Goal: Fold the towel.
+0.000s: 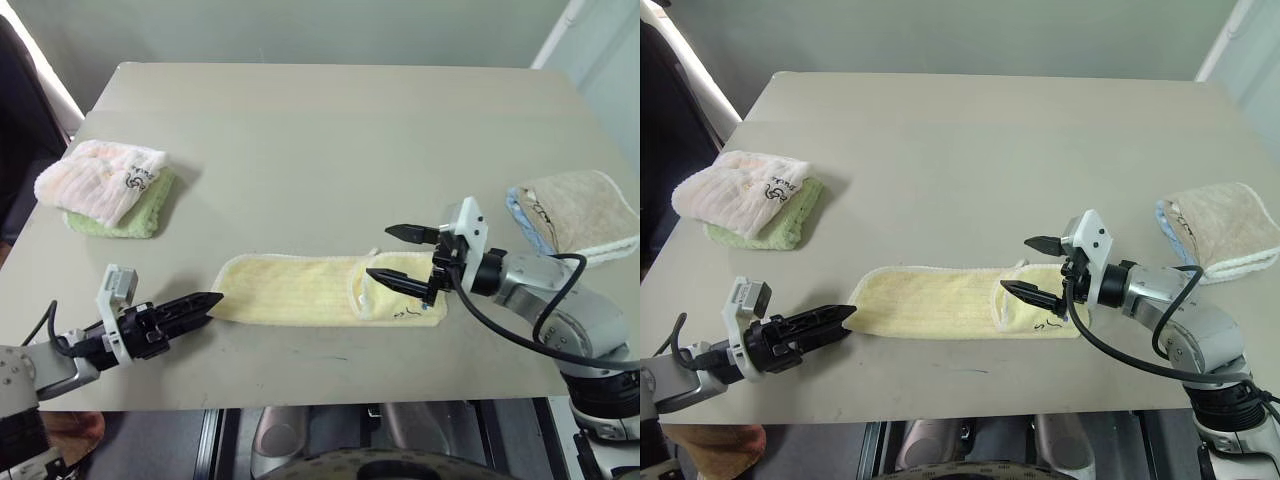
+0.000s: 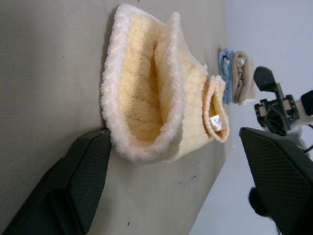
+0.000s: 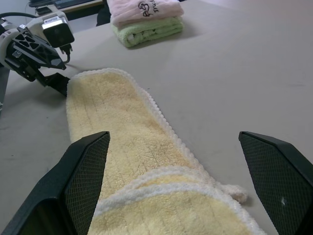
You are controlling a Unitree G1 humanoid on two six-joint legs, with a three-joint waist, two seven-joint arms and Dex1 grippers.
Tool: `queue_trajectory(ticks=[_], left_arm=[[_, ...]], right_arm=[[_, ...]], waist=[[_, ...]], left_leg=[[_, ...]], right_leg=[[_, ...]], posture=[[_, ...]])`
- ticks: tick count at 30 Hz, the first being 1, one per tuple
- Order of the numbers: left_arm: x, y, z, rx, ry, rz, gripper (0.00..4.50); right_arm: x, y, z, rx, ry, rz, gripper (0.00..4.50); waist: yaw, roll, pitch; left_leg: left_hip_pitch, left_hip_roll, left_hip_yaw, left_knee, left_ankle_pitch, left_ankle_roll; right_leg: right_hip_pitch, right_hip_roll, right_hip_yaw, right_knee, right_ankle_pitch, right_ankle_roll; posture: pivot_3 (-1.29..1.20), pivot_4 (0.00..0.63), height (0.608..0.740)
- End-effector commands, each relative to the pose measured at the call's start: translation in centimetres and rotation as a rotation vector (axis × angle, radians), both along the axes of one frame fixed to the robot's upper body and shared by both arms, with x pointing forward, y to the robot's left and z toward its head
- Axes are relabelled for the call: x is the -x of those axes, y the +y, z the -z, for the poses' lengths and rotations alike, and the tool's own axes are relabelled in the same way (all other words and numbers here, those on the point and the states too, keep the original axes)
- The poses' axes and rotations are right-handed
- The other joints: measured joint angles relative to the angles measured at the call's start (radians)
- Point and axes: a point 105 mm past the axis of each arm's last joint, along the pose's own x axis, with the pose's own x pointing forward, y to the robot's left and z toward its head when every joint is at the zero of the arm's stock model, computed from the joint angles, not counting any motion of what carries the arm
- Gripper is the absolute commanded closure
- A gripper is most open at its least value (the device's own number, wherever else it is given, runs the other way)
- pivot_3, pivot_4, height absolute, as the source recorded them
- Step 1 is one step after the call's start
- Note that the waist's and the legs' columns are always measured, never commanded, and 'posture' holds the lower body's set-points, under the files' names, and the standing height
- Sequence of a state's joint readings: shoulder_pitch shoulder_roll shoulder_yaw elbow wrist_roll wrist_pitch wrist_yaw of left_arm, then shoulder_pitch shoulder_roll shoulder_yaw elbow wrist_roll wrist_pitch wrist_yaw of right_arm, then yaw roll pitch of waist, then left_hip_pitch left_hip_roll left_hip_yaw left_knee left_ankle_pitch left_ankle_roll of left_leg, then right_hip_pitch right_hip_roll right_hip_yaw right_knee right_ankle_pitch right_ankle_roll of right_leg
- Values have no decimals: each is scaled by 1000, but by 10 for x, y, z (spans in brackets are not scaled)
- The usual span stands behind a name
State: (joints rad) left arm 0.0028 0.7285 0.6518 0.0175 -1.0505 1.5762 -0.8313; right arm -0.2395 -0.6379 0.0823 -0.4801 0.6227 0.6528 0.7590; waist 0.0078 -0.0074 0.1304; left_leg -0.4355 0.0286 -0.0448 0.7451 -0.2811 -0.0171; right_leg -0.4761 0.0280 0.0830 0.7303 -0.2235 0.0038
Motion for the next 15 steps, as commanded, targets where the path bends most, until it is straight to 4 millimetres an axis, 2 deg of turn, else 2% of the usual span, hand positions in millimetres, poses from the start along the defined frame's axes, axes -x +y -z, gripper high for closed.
queue_trajectory(ticks=[1, 8, 12, 15], left_arm=[[3, -6, 16, 28, 58, 17, 561], [5, -6, 23, 53, 53, 25, 3102], [2, -6, 24, 71, 42, 19, 4423], [2, -1, 23, 72, 28, 16, 4469]], right_arm=[[-3, -1, -15, -14, -70, 22, 0], [-5, -5, -15, -6, -76, 43, 0], [-6, -7, -16, -8, -77, 51, 0], [-4, -8, -16, -4, -78, 51, 0]], waist=[[0, 2, 0], [-3, 2, 0], [4, 13, -3], [4, 14, -3]], left_leg=[[0, 0, 0, 0, 0, 0], [-1, 1, -1, -1, -4, -1], [0, 1, 0, -2, -5, 0], [2, 1, -1, -8, -1, 0]], right_leg=[[0, 0, 0, 0, 0, 0], [-3, 1, 0, 1, 0, -2], [-1, 1, 0, 1, 0, -6], [-1, 2, 1, 1, -2, -3]], posture=[[0, 150, 697], [0, 150, 697], [0, 150, 697], [0, 150, 697]])
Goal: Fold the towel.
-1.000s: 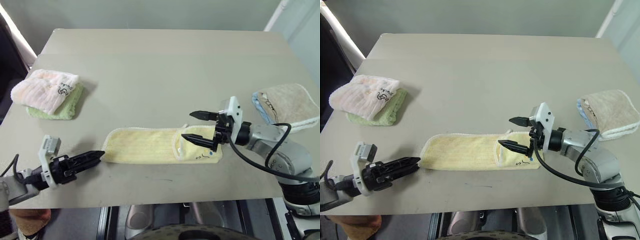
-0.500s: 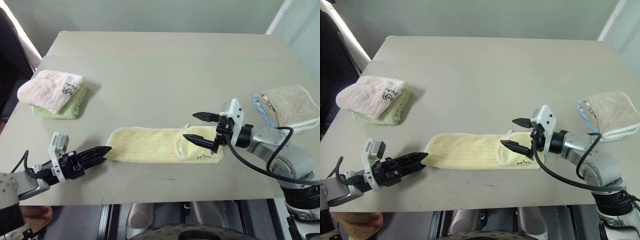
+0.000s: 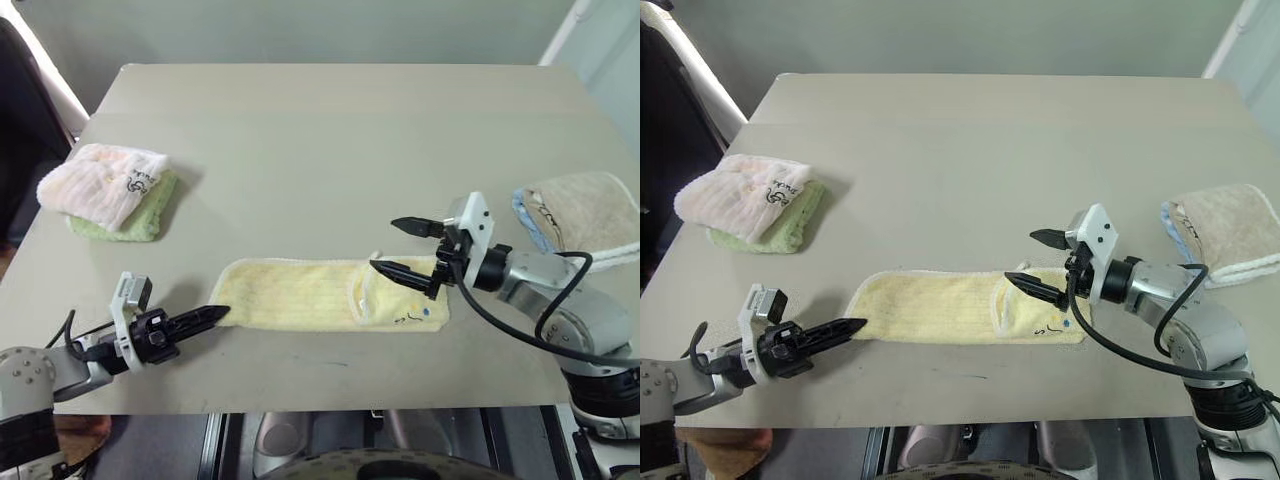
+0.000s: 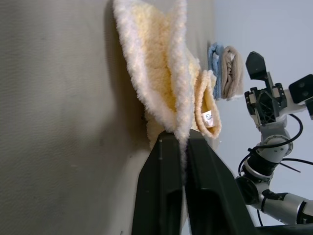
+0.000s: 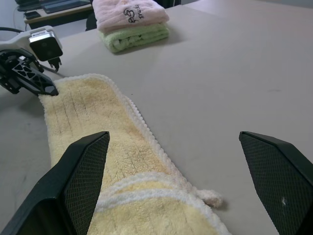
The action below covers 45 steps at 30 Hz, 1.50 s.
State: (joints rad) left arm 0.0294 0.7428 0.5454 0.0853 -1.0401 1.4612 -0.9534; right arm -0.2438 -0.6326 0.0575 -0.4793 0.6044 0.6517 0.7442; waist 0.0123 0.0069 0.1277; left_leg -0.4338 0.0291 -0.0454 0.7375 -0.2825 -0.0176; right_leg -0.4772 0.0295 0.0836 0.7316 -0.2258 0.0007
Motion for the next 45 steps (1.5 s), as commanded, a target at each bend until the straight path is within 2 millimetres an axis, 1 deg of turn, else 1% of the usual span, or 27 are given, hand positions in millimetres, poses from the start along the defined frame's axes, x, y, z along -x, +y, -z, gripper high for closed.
queue_trajectory(ticks=[1, 4, 8, 10, 13, 14, 15, 16, 17, 18, 19, 21, 22, 23, 25, 31, 33, 35, 39, 41, 45], left_arm=[[2, 6, 12, -6, 35, -15, 4469], [-1, 9, 6, -13, -3, 0, 4469], [-7, 3, -12, 11, -84, 70, 4469], [-4, -3, -19, 36, -120, 115, 4469], [-1, -7, -23, 50, -138, 144, 4469], [-23, -39, -46, 76, -202, 225, 4469], [-36, -66, -66, 77, -252, 306, 4469], [-43, -87, -81, 72, -292, 374, 4469], [-47, -100, -90, 70, -317, 415, 4469], [-49, -106, -93, 79, -321, 426, 4469], [-52, -113, -97, 86, -327, 442, 4469], [-54, -120, -102, 97, -328, 458, 4469], [-55, -121, -104, 103, -324, 460, 4469], [-55, -123, -105, 105, -320, 469, 4469], [-53, -128, -108, 112, -312, 505, 4469], [-48, -137, -111, 99, -266, 584, 4469], [-46, -141, -110, 86, -254, 618, 4469], [-45, -144, -109, 73, -246, 639, 4469], [-44, -157, -101, 12, -242, 683, 4469], [-45, -163, -98, 0, -243, 691, 4469], [-44, -174, -94, -13, -258, 724, 4469]], right_arm=[[2, -4, -11, -6, -50, 9, 0], [3, -7, -11, 2, -50, 10, 0], [4, -11, -14, 0, -53, 18, 0], [4, -14, -14, 3, -57, 25, 0], [4, -15, -13, 5, -58, 30, 0], [6, -17, -14, 4, -58, 31, 0], [7, -18, -15, 3, -57, 36, 0], [9, -20, -15, 4, -58, 42, 0], [9, -22, -16, 4, -58, 48, 0], [10, -23, -16, 7, -59, 55, 0], [11, -25, -16, 9, -58, 63, 0], [13, -26, -16, 12, -57, 72, 0], [13, -27, -16, 12, -56, 75, 0], [14, -27, -15, 13, -56, 79, 0], [17, -29, -15, 14, -55, 91, 0], [19, -39, -20, 11, -61, 145, 0], [20, -44, -19, 20, -59, 167, 0], [21, -47, -19, 26, -58, 179, 0], [24, -52, -19, 34, -57, 206, 0], [25, -53, -19, 38, -57, 216, 0], [28, -55, -19, 39, -56, 230, 0]], waist=[[-1, 0, 0], [-5, 0, 0], [-7, -1, 1], [-7, -4, 2], [-12, -10, 3], [-11, -11, 4], [2, -11, 5], [13, -12, 7], [26, -15, 8], [28, -19, 7], [22, -19, 7], [-7, -19, 7], [-16, -19, 7], [-22, -20, 7], [-22, -21, 8], [3, -22, 9], [7, -22, 9], [10, -23, 10], [11, -24, 10], [10, -24, 10], [10, -24, 10]], left_leg=[[0, 0, -1, -1, 1, -1], [1, 1, -3, -2, 4, -4], [-2, 1, -5, -2, 4, -9], [-3, 1, -5, -2, 4, -10], [-6, 1, -5, -1, 5, -9], [-6, 1, -5, -1, 5, -8], [-6, 1, -5, -1, 6, -6], [-9, 0, -6, 0, 8, -5], [-10, 1, -5, 0, 13, -1], [-11, 2, -4, 0, 16, -1], [-13, 3, -1, 0, 15, -1], [-11, 2, 3, -2, 14, -5], [-9, 3, 4, -2, 17, -14], [-8, 3, 4, -3, 19, -17], [-7, 3, 4, -4, 21, -18], [-7, 3, 2, -6, 20, -13], [-7, 2, 2, -5, 20, -11], [-7, 2, 2, -3, 19, -10], [-7, 1, 2, -3, 19, -9], [-7, 1, 3, -3, 19, -9], [-7, 1, 3, -3, 20, -9]], right_leg=[[0, 1, 0, 0, -1, 1], [-1, 3, 0, 1, -1, 1], [-2, 4, 0, 1, -1, 1], [-3, 4, 0, 1, 0, 1], [-5, 4, 0, 0, 0, 1], [-5, 4, 0, 0, 0, 1], [-5, 3, 0, 0, 0, 0], [-3, 3, -1, -1, 0, 0], [-6, 3, -1, 0, 4, -7], [-5, 3, 0, -1, 6, -9], [-1, 2, 0, -1, 8, -10], [1, 2, 0, -8, 10, -4], [4, 2, 1, -11, 9, -2], [5, 2, 1, -12, 8, 0], [5, 2, 1, -13, 8, 14], [9, 2, 0, -16, 6, 16], [10, 2, 0, -17, 3, 19], [12, 1, 0, -18, 1, 15], [12, 1, 0, -18, 0, 14], [12, 1, 0, -18, -1, 18], [12, 1, 0, -18, 0, 19]], posture=[[0, 150, 697], [0, 150, 697], [0, 150, 697], [0, 150, 697], [0, 150, 697], [0, 150, 697], [0, 150, 697], [0, 150, 697], [0, 150, 697], [0, 150, 697], [0, 150, 697], [0, 150, 697], [0, 150, 697], [0, 150, 697], [0, 150, 697], [0, 150, 697], [0, 150, 697], [0, 150, 697], [0, 150, 697], [0, 150, 697], [0, 150, 697]])
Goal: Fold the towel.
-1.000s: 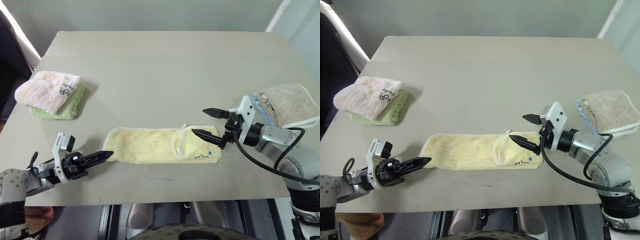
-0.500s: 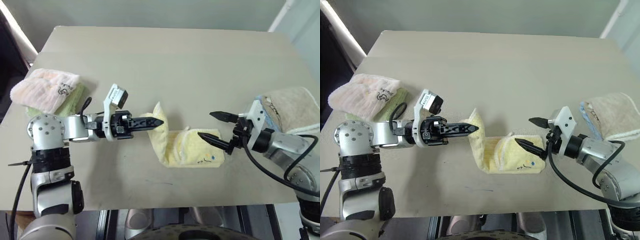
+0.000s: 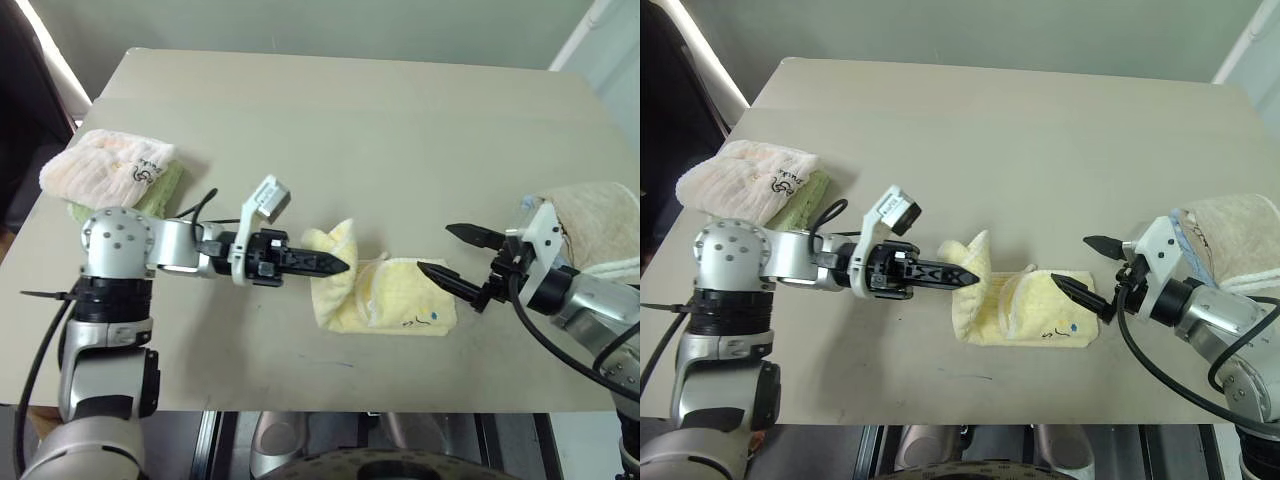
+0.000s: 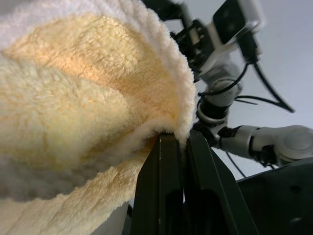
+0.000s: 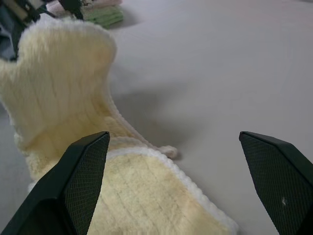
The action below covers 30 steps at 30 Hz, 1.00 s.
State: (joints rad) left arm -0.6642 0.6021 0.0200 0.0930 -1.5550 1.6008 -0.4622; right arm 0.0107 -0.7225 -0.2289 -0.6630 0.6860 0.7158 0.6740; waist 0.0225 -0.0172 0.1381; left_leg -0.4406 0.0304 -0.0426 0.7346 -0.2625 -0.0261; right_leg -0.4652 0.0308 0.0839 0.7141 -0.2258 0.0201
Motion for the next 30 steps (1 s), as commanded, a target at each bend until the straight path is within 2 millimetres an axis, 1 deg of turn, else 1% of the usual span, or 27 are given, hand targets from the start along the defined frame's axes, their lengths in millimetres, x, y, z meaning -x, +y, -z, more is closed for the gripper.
queue_trajectory(ticks=[1, 4, 6, 9, 12, 16, 22, 23, 24, 27, 30], left_arm=[[1, -11, -8, 7, -69, 40, 4469], [-1, -19, -5, 3, -88, 48, 4469], [-4, -29, -3, -6, -104, 62, 4469], [-3, -43, -2, -15, -126, 116, 4469], [-9, -54, 2, -44, -161, 141, 4469], [-14, -66, 3, -39, -177, 179, 4469], [-7, -89, 11, -34, -198, 269, 4469], [-6, -93, 13, -36, -204, 280, 4469], [-5, -97, 15, -34, -204, 292, 4469], [-2, -106, 17, -31, -208, 317, 4469], [-4, -116, 23, -46, -219, 325, 4469]], right_arm=[[4, -2, -12, 7, -48, 10, 0], [5, -3, -12, 8, -48, 19, 0], [5, -3, -13, 9, -50, 25, 0], [4, -4, -14, 7, -55, 37, 0], [4, -5, -14, 13, -59, 52, 0], [6, -6, -16, 7, -64, 66, 0], [9, -10, -18, 1, -68, 97, 0], [9, -10, -19, 0, -69, 100, 0], [10, -10, -20, -2, -70, 103, 0], [12, -10, -22, -11, -70, 105, 0], [15, -11, -22, -8, -67, 105, 0]], waist=[[0, 0, 0], [0, 0, 0], [0, 0, 0], [3, 0, 0], [2, 0, 0], [3, 0, 0], [7, 0, 0], [8, 0, 0], [8, 0, 0], [9, -1, 0], [10, -1, 1]], left_leg=[[0, 0, 0, 0, 0, 0], [0, 0, 0, 0, 0, 1], [0, 0, 0, 0, 1, 2], [0, -1, -1, 1, 2, 3], [0, 0, -1, 1, 2, 3], [0, 0, -1, 1, 1, 4], [-1, -1, 0, 2, 1, 4], [-1, -1, 0, 2, 1, 4], [-1, -1, 0, 2, 1, 4], [-2, -1, 0, 2, 1, 5], [-2, -1, -1, 2, 1, 5]], right_leg=[[0, 0, 0, 0, 0, 0], [1, 0, 0, 0, 1, 1], [1, 0, 0, 0, 2, 1], [2, 0, 0, 0, 3, 2], [2, 0, 0, 0, 3, 2], [2, 0, 0, 0, 3, 2], [2, -1, 0, -1, 3, 5], [2, -1, 0, -1, 4, 6], [2, -1, 0, -1, 7, 13], [2, -1, 0, -1, 8, 13], [2, -1, 0, -1, 8, 13]], posture=[[0, 150, 697], [0, 150, 697], [0, 150, 697], [0, 150, 697], [0, 150, 697], [0, 150, 697], [0, 150, 697], [0, 150, 697], [0, 150, 697], [0, 150, 697], [0, 150, 697]])
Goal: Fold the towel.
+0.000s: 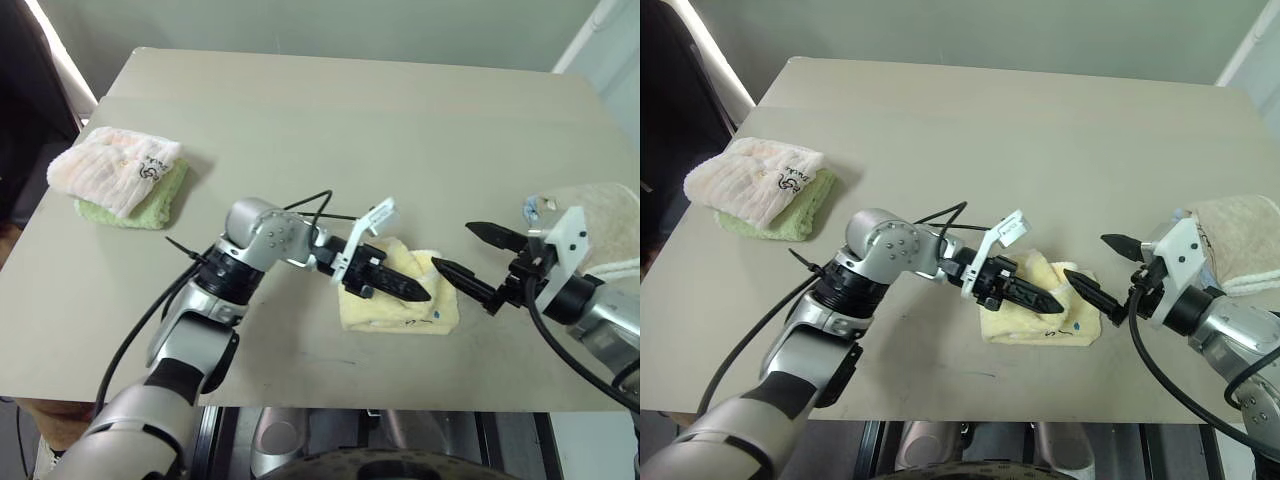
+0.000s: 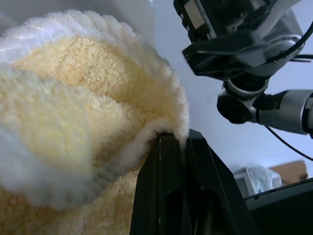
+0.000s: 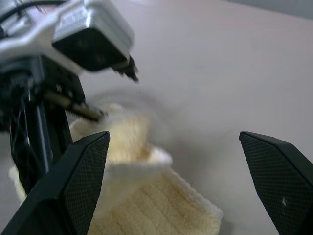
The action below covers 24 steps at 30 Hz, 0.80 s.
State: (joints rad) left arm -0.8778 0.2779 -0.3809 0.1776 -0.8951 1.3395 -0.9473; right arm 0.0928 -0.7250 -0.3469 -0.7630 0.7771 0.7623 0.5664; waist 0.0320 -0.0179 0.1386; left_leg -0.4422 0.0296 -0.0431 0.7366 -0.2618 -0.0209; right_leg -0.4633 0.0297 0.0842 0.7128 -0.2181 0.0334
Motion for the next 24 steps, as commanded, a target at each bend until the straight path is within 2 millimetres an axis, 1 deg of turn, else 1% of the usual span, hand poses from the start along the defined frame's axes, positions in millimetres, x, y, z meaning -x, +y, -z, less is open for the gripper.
queue_trajectory(ticks=[1, 3, 5, 6, 8, 10, 11, 14, 17, 19, 21, 24], left_arm=[[-3, -10, 0, 2, -45, 16, 4469], [-4, -12, 4, -6, -74, 21, 4469], [-2, -14, 3, 9, -67, 37, 4469], [0, -14, 0, 24, -63, 54, 4235], [0, -17, -2, 41, -68, 65, 3722], [0, -21, -2, 49, -76, 66, 3096], [0, -22, -2, 53, -78, 69, 2705], [1, -23, -4, 70, -74, 80, 1698], [2, -23, -6, 86, -71, 87, 687], [0, -22, -11, 106, -71, 76, 19], [-3, -21, -18, 130, -83, 60, 19], [-14, -14, -38, 204, -213, 4, 19]], right_arm=[[5, -1, -11, 17, -43, 3, 0], [6, -2, -11, 20, -41, 6, 0], [7, -3, -11, 23, -39, 13, 0], [7, -3, -10, 24, -38, 16, 0], [8, -3, -10, 25, -36, 19, 0], [8, -3, -10, 25, -36, 20, 0], [8, -4, -10, 25, -36, 21, 0], [7, -4, -10, 27, -36, 25, 0], [6, -5, -9, 30, -36, 27, 0], [6, -5, -9, 32, -36, 28, 0], [5, -6, -10, 32, -37, 28, 0], [4, -7, -13, 30, -46, 27, 0]], waist=[[1, 0, 0], [1, 0, 0], [2, 0, 0], [2, 0, 0], [2, 0, 0], [2, 0, 0], [3, 0, 0], [3, 0, 0], [3, 0, 0], [3, 0, 0], [3, 0, 0], [3, 0, 0]], left_leg=[[0, 0, 0, 0, 0, 1], [0, 0, 0, 0, -2, 3], [0, 0, 0, 1, -3, 7], [0, 0, 0, 1, -4, 7], [0, 0, 0, 1, -4, 7], [-1, 0, 0, 2, -4, 8], [-1, 0, 0, 2, -4, 8], [-1, 0, 0, 3, -6, 11], [-1, 0, 0, 4, -6, 12], [-1, 0, 0, 4, -6, 12], [-1, 0, 0, 4, -6, 12], [-1, 0, 1, 5, -6, 12]], right_leg=[[0, 0, 0, 0, 0, 0], [0, 0, 0, 0, 0, 0], [0, 0, 0, 0, 0, 0], [0, 0, 0, 0, 0, 0], [0, 0, 0, 0, 0, 0], [0, 0, 0, 0, 0, 0], [0, 0, 0, 0, 0, 0], [1, 0, 0, 0, 0, 0], [1, 0, 0, 0, 0, 0], [1, 0, 0, 0, 0, 0], [1, 0, 0, 0, 0, 0], [1, 0, 0, 0, 0, 0]], posture=[[0, 150, 697], [0, 150, 697], [0, 150, 697], [0, 150, 697], [0, 150, 697], [0, 150, 697], [0, 150, 697], [0, 150, 697], [0, 150, 697], [0, 150, 697], [0, 150, 697], [0, 150, 697]])
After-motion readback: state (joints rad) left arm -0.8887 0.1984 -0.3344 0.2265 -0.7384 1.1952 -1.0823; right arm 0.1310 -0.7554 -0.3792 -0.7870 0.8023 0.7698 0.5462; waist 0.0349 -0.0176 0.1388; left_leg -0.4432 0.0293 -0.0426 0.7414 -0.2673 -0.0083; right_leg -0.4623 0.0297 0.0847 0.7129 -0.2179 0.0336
